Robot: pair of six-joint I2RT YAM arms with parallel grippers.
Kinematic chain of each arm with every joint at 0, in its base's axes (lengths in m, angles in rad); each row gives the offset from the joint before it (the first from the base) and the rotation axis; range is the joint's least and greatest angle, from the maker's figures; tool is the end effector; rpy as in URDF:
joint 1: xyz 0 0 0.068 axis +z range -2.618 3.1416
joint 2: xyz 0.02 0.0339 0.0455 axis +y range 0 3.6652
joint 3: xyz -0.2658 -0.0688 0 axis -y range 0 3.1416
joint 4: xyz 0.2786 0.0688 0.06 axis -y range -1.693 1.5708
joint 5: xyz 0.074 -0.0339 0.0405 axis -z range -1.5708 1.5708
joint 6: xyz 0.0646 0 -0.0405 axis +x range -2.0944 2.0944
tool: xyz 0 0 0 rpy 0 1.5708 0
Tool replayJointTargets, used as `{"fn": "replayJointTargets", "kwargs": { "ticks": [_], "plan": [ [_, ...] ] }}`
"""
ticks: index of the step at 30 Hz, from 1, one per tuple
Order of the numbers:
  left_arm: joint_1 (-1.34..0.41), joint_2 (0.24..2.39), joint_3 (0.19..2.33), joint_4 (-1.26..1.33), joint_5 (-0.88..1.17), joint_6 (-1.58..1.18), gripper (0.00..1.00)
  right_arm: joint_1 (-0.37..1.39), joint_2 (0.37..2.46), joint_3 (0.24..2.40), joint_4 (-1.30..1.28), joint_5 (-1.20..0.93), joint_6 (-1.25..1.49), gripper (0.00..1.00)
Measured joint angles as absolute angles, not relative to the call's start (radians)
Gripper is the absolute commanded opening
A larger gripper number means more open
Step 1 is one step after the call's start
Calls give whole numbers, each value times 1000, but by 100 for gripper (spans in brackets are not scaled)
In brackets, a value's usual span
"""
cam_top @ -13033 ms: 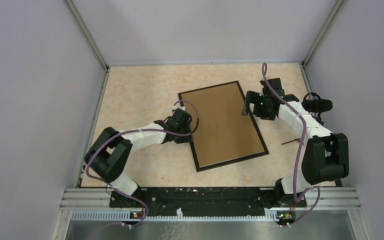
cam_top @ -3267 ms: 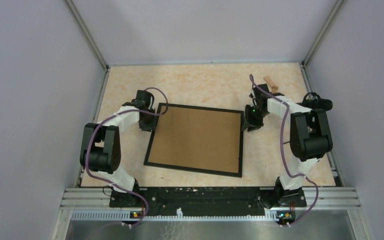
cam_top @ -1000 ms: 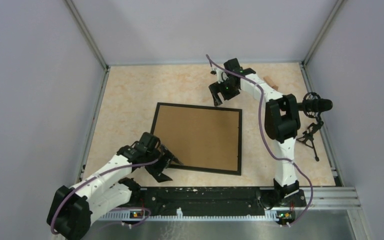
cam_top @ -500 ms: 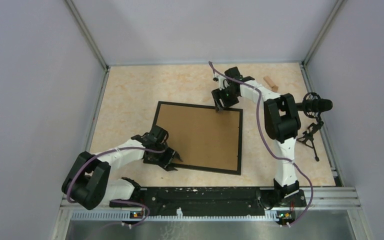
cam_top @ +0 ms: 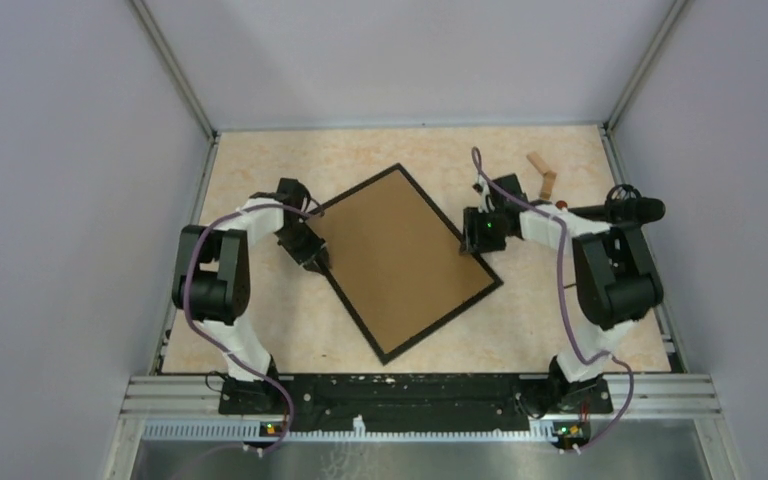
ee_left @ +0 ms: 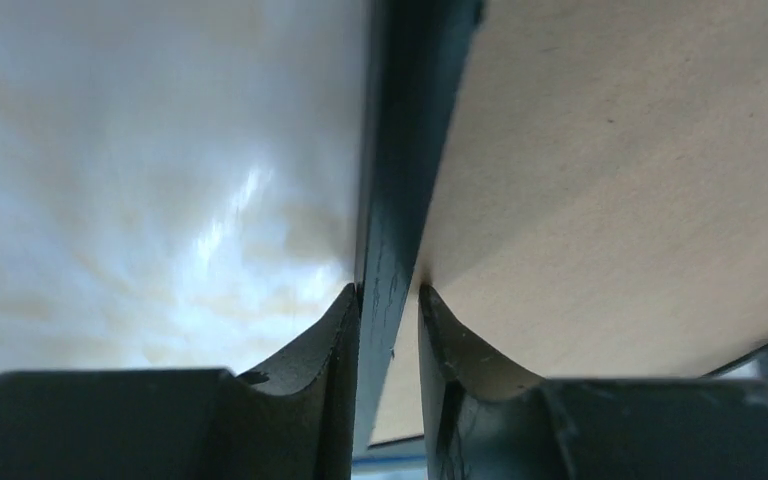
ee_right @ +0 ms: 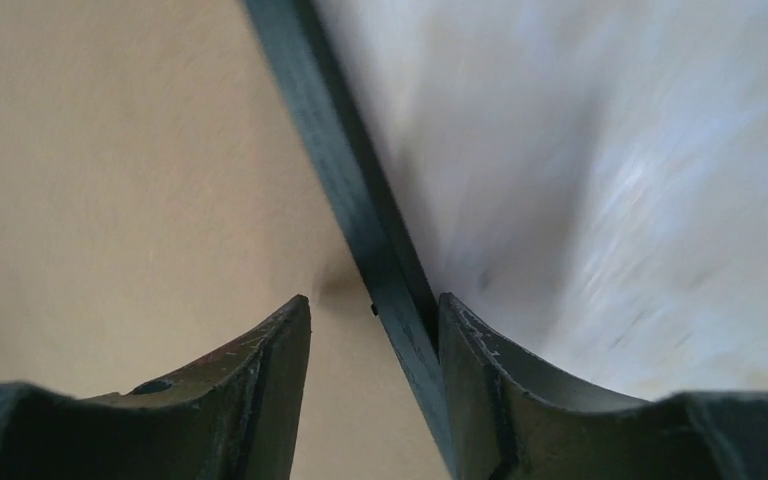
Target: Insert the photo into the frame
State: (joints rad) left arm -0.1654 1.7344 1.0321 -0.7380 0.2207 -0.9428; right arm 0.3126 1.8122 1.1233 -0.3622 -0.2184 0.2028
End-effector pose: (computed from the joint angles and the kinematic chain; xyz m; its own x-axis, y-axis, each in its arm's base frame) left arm 0.3257 -0.0687 0.1057 -0.7273 -0.6791 0.0992 -0.6805 0.6948 -0.2328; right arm 0.3809 0.1378 0.1218 -0.8901 -0.0810 -0.4486 -0.2280 0.9312 0.2842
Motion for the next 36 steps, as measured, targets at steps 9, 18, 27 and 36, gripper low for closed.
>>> {"fn": "replayJointTargets", "kwargs": {
  "ticks": [9, 18, 27, 36],
  "plan": [
    [-123, 1978, 1388, -672, 160, -598, 3, 392, 1540, 785, -367, -447, 406, 61],
    [-118, 2048, 1431, -565, 350, -493, 0, 404, 1473, 780, -395, -437, 458, 68],
    [-150, 2111, 1490, -523, 472, -493, 11, 393, 1472, 848, -454, -334, 462, 72],
    [-163, 2052, 1435, -497, 410, -419, 53, 244, 1439, 866, -554, -245, 408, 68]
  ]
}}
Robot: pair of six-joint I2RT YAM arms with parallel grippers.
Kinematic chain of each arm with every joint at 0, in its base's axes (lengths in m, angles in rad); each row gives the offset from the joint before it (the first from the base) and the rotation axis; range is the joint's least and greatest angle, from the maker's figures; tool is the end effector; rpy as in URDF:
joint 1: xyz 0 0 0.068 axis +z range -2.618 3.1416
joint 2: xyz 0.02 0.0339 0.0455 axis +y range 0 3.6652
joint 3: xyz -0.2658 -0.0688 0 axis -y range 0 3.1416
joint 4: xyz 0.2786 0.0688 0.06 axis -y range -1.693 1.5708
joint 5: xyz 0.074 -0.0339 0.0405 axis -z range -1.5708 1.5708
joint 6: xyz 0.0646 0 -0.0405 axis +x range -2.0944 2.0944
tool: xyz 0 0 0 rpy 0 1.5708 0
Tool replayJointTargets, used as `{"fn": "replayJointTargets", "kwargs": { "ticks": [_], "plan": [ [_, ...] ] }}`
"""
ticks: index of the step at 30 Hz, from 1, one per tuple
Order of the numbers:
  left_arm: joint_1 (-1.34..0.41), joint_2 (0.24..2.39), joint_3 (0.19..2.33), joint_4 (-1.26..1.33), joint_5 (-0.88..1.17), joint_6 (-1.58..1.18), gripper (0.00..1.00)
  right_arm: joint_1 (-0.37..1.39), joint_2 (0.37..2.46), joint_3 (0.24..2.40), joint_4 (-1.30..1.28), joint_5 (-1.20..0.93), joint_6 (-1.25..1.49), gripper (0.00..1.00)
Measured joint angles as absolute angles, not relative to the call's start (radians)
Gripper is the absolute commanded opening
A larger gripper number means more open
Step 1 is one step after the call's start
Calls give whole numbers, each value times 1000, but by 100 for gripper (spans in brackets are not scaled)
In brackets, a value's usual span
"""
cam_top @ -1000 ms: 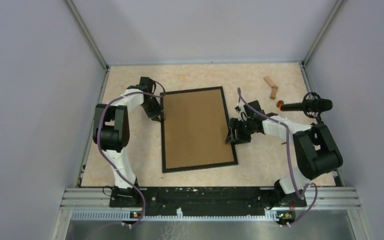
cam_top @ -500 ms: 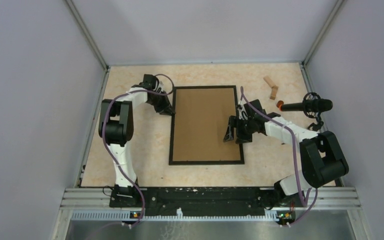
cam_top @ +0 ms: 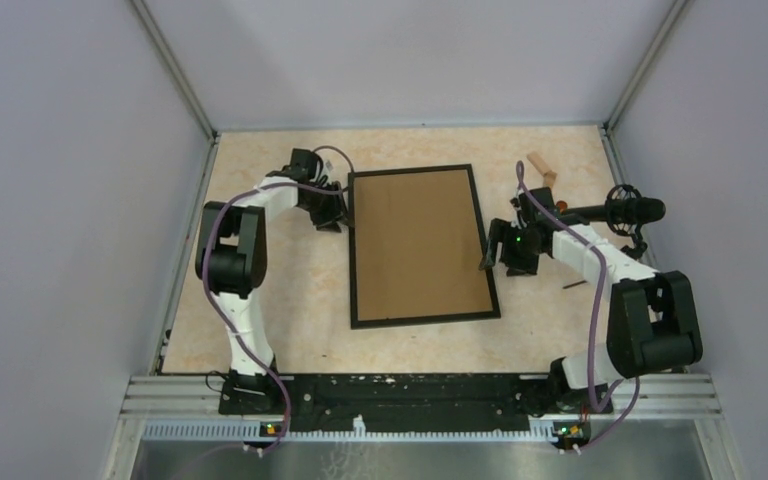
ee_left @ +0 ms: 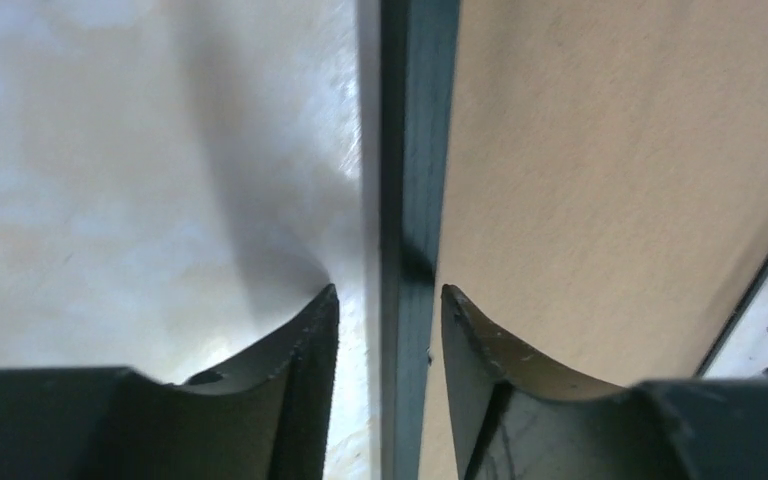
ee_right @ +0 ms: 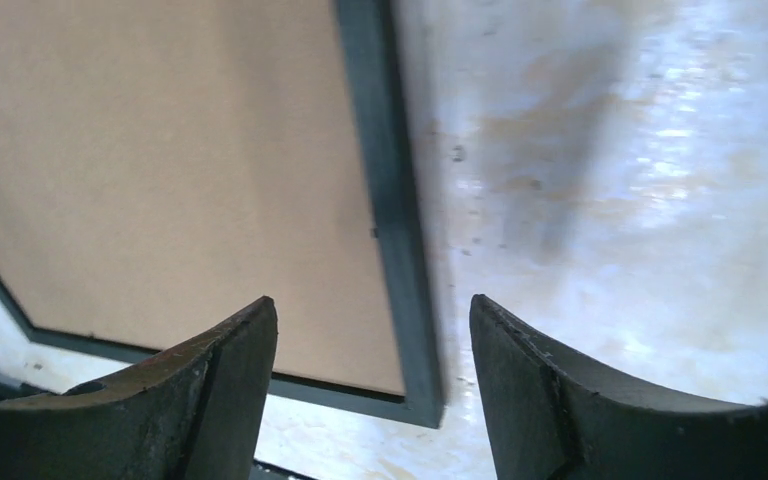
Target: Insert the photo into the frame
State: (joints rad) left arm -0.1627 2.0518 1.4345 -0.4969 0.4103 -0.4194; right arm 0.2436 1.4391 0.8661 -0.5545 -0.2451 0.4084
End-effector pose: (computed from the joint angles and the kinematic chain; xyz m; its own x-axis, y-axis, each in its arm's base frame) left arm 0.4533 -0.1005 0.1172 -0.9401 -0.2241 -0.2569 -0.0665 0.8597 -0.5065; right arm 0.2974 0.0901 0.1529 -0.9376 0.1640 -0.3066 0.0407 0.9275 0.3715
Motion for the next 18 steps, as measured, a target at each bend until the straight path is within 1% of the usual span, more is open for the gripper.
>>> {"fn": "replayJointTargets", "kwargs": {
  "ticks": [2, 4, 6, 8, 11, 15, 18],
  "plan": [
    [-160, 2009, 1394, -499, 379, -396, 57, 212, 1440, 874, -578, -214, 395, 65],
    [-156, 1960, 1333, -500, 359, -384, 59, 208, 1447, 884, -595, -199, 383, 59],
    [-154, 1902, 1257, -500, 352, -373, 60, 208, 1457, 888, -598, -193, 369, 57],
    [-152, 1835, 1174, -508, 350, -360, 60, 208, 1470, 888, -599, -189, 361, 57],
    [-151, 1745, 1069, -532, 351, -336, 54, 208, 1490, 888, -597, -183, 356, 57],
    [-155, 1647, 965, -554, 371, -308, 54, 208, 1528, 889, -577, -181, 351, 57],
    [-160, 1595, 911, -570, 402, -294, 54, 208, 1568, 897, -564, -180, 352, 54]
  ]
}}
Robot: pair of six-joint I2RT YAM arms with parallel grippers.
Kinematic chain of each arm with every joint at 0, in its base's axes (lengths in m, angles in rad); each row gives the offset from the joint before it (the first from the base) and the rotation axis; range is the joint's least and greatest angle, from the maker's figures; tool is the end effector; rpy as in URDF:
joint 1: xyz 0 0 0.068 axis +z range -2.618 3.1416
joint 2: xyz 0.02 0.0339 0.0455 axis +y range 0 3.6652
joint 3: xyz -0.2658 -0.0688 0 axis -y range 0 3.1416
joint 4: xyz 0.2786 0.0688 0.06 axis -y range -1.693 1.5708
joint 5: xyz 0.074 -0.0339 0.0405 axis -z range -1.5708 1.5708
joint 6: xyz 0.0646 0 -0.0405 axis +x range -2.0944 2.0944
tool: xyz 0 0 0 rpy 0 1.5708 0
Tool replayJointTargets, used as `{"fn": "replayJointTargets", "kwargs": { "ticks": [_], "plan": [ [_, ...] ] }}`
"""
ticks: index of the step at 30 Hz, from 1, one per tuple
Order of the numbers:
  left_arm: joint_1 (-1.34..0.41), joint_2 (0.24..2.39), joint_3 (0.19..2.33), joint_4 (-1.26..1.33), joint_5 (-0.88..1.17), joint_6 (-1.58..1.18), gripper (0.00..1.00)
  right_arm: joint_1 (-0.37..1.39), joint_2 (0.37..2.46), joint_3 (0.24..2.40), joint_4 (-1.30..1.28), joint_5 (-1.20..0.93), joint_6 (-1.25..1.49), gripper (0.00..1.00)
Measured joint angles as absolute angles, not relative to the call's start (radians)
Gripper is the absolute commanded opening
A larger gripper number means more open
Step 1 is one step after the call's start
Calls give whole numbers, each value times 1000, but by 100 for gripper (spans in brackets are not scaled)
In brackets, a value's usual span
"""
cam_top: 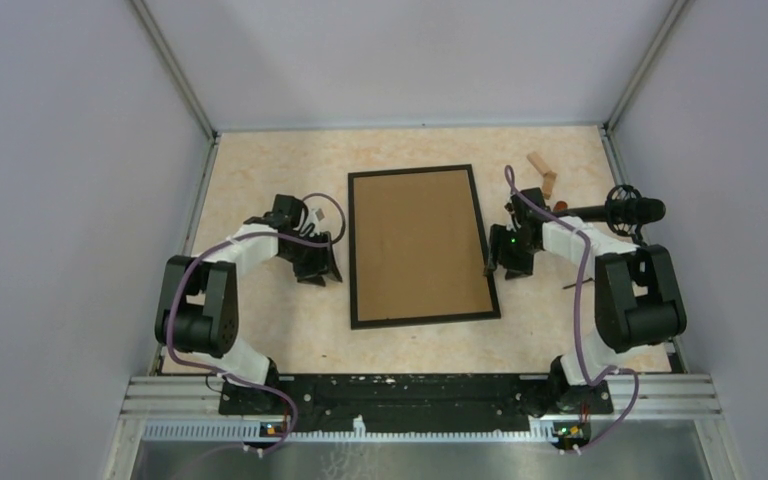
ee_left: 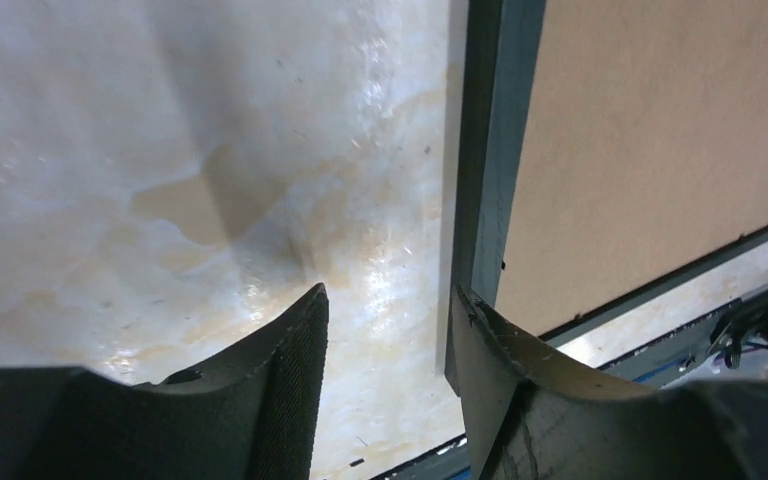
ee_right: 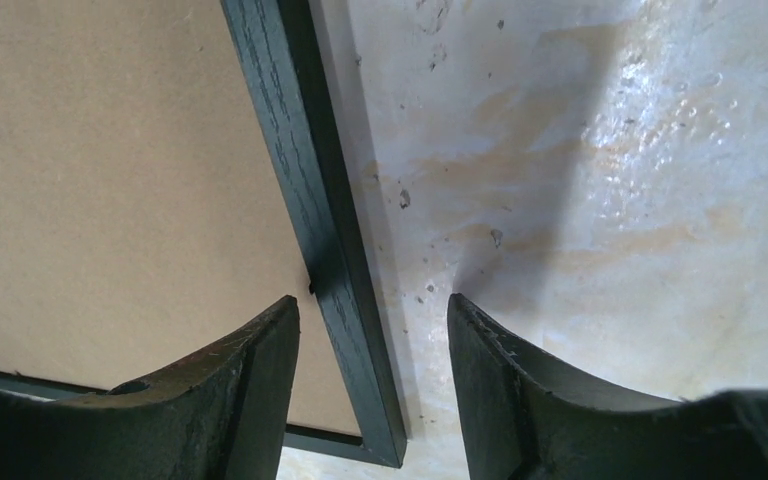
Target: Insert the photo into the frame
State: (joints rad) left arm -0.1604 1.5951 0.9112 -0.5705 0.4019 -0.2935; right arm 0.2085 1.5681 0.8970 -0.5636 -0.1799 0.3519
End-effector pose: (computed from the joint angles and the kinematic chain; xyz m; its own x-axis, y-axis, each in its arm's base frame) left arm 0.3137 -0.0763 0.1229 -0.9753 -0.1119 -0.1903 -0.0157 0.8950 -0.4459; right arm 0.3108 0.0776 0.1232 -0.9571 0.1441 -0.2514 0.0730 0.9595 0.2722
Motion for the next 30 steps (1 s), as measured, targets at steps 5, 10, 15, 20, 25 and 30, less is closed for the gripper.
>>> {"fn": "replayJointTargets", "kwargs": {
  "ticks": [5, 10, 15, 20, 25, 30],
  "plan": [
    [-175, 1578, 868, -544, 466, -300, 54, 208, 1610, 931, -562, -175, 350, 46],
    [-234, 1584, 864, -495, 477, -342, 56, 208, 1611, 945, -562, -170, 340, 46],
    [-294, 1623, 891, -486, 385, -389, 48, 207, 1611, 945, -570, -169, 333, 46],
    [-332, 1646, 925, -487, 303, -437, 50, 206, 1610, 952, -580, -151, 325, 46],
    [-354, 1660, 943, -479, 256, -477, 39, 206, 1610, 958, -598, -105, 314, 42],
    [-362, 1667, 950, -477, 217, -493, 30, 206, 1610, 964, -612, -76, 299, 36]
  ]
}}
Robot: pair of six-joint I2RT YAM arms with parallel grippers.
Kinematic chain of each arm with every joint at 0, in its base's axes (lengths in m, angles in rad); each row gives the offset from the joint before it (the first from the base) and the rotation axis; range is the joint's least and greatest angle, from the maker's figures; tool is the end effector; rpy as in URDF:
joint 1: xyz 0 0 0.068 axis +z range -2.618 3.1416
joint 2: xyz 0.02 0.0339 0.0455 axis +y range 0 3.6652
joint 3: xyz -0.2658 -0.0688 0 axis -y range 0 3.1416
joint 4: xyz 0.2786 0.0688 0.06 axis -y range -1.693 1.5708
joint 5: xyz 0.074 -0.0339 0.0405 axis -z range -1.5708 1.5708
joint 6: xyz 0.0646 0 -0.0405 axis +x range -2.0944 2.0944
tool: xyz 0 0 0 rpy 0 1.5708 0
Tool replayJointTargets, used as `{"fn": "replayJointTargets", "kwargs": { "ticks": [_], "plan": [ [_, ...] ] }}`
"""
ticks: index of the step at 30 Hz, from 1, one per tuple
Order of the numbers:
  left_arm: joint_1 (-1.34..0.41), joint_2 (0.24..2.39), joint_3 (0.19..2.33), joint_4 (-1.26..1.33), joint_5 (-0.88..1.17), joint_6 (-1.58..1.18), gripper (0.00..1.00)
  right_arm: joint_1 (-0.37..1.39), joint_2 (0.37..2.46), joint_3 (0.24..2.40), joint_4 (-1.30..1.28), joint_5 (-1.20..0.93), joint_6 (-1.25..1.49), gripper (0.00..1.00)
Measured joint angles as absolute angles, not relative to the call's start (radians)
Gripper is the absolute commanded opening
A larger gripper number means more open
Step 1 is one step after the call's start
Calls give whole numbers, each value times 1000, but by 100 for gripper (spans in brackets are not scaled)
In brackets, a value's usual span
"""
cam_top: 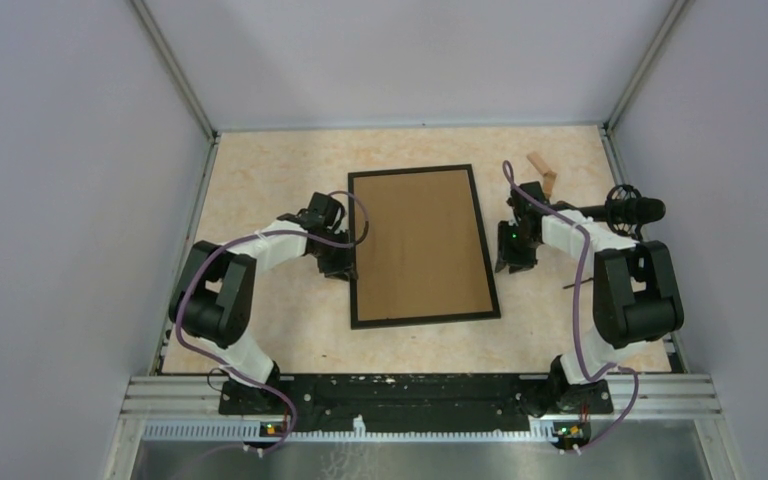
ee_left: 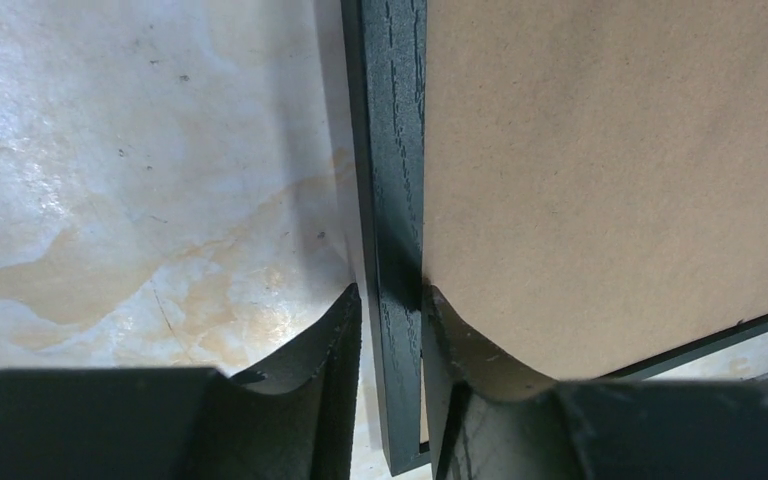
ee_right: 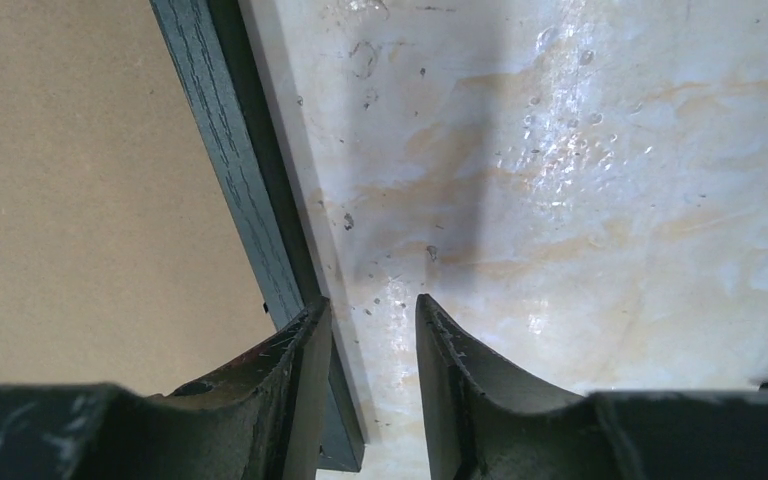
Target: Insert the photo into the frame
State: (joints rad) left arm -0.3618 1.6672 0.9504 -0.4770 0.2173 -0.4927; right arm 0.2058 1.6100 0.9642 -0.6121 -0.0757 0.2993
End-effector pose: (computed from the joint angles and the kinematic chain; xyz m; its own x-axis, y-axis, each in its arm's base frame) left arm 0.3182 -0.1353 0.1128 -0.9648 -0.1287 -0.2295 -0.0414 0.9356 -0.3507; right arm 0.3236 0.0726 0.1276 -0.9568 0.1006 -0.2729 0.0581 0.9855 0.1595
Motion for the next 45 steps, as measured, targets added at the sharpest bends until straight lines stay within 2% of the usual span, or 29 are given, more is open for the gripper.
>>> {"fn": "replayJointTargets", "kwargs": {
  "ticks": [19, 30, 35, 39, 45],
  "plan": [
    [-365, 1681, 967, -488, 231, -487, 10, 204, 1633, 964, -611, -186, 275, 37],
    [-365, 1686, 974, -493, 234, -473, 3, 211, 1701, 1015, -645, -213, 271, 38],
    [-364, 1694, 984, -504, 238, -461, 1, 246, 1768, 1104, -739, -159, 271, 44],
    [-365, 1695, 987, -506, 239, -452, 0, 311, 1865, 1230, -871, -34, 263, 54],
    [-364, 1698, 989, -509, 243, -441, 0, 397, 1985, 1392, -1042, 120, 234, 62]
  ]
}}
